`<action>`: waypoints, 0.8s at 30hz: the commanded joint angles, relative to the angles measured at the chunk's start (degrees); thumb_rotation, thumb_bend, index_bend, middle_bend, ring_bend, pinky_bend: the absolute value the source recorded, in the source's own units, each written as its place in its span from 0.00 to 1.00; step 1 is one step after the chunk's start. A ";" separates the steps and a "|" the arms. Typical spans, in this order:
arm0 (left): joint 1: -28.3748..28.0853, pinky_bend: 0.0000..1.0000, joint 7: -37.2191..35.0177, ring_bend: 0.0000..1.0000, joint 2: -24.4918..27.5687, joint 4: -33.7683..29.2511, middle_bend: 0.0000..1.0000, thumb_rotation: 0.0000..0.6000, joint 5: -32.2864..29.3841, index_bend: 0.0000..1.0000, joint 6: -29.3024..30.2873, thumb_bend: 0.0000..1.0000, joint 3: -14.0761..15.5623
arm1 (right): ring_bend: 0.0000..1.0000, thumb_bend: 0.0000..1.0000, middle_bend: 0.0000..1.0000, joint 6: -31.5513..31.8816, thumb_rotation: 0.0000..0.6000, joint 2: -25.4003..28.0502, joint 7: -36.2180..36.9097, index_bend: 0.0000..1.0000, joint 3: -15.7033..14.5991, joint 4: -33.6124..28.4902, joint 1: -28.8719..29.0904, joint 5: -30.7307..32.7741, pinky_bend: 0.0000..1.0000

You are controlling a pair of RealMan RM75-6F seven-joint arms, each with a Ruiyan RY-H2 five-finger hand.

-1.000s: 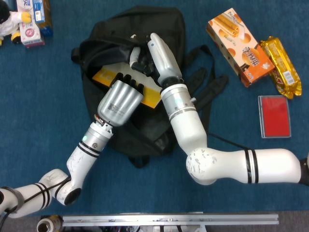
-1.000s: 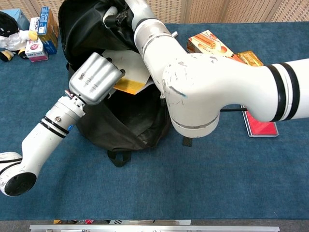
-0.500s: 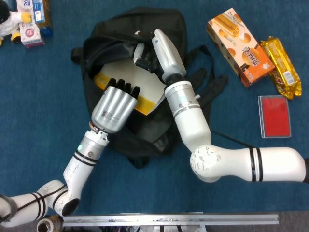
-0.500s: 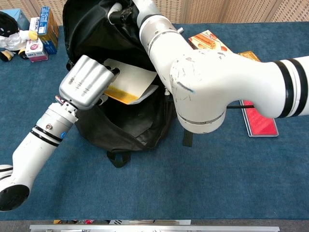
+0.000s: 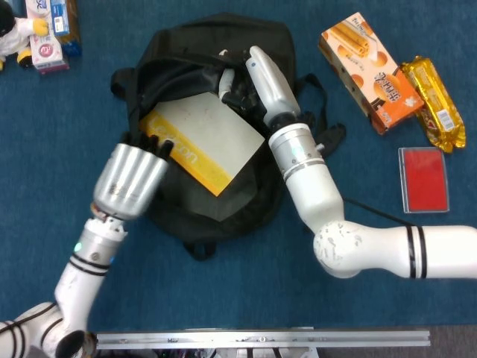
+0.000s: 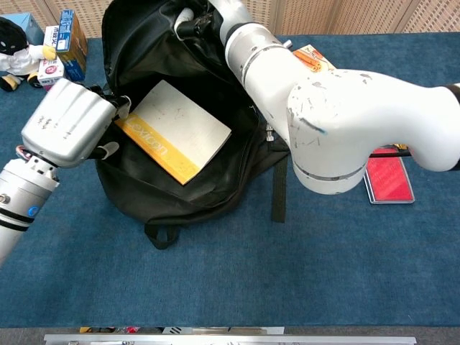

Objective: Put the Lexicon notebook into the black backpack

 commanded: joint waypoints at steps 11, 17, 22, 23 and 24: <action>4.71 0.59 -8.43 0.42 8.02 -11.42 0.49 1.00 2.56 0.32 3.80 0.11 2.26 | 0.58 0.74 0.58 -3.93 1.00 2.83 1.79 0.77 -2.85 -1.11 -1.38 -1.31 0.81; 5.07 0.46 -7.43 0.26 8.56 -14.21 0.30 1.00 0.70 0.16 1.91 0.11 1.35 | 0.57 0.70 0.57 -4.05 1.00 4.05 1.01 0.77 -4.66 -1.52 -1.44 -2.79 0.80; 6.01 0.43 -5.83 0.24 10.54 -15.77 0.27 1.00 -1.93 0.10 2.78 0.11 -1.08 | 0.51 0.56 0.52 -5.64 1.00 6.06 -0.35 0.69 -7.01 -2.55 -1.80 -3.17 0.73; 6.17 0.43 -5.60 0.23 11.05 -16.17 0.27 1.00 -2.72 0.09 2.70 0.11 -1.49 | 0.49 0.49 0.50 -6.11 1.00 6.50 -0.53 0.65 -7.41 -2.81 -1.87 -3.15 0.70; 6.34 0.43 -5.35 0.23 11.72 -16.73 0.27 1.00 -3.77 0.09 2.58 0.11 -2.05 | 0.46 0.43 0.48 -6.98 1.00 7.20 -0.69 0.61 -7.93 -3.33 -2.02 -2.86 0.67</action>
